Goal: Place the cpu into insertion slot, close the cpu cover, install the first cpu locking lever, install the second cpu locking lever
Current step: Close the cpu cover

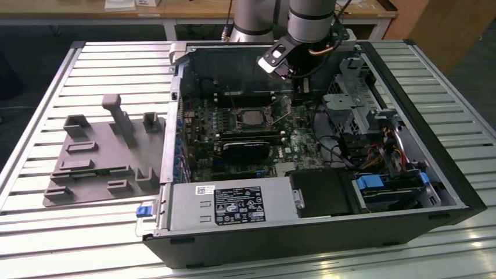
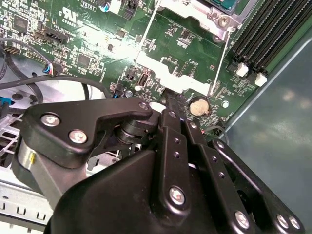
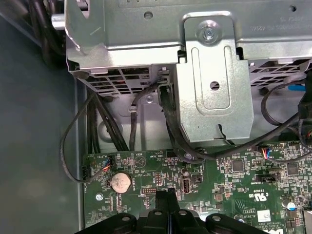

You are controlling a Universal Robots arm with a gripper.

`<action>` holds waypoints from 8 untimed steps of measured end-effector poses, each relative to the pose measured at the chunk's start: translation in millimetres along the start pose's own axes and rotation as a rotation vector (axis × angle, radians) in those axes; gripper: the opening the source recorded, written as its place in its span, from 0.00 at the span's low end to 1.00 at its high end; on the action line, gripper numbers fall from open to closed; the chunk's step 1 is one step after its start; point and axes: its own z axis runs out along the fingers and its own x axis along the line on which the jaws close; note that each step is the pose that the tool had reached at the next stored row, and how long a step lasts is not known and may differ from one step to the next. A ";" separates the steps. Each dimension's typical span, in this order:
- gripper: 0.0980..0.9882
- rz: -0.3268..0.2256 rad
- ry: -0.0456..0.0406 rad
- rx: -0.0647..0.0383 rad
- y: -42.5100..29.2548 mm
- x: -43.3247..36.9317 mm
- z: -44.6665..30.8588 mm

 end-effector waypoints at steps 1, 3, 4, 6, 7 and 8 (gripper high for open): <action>0.00 0.000 -0.0001 0.000 0.0 0.0 0.0; 0.00 0.000 0.0001 0.000 0.0 0.0 0.1; 0.00 0.000 0.0002 0.000 0.0 0.0 0.2; 0.00 0.000 -0.0002 0.007 0.1 0.0 0.4; 0.00 0.000 -0.0012 0.017 0.1 0.1 0.4; 0.00 0.000 -0.0024 0.029 0.2 0.0 0.5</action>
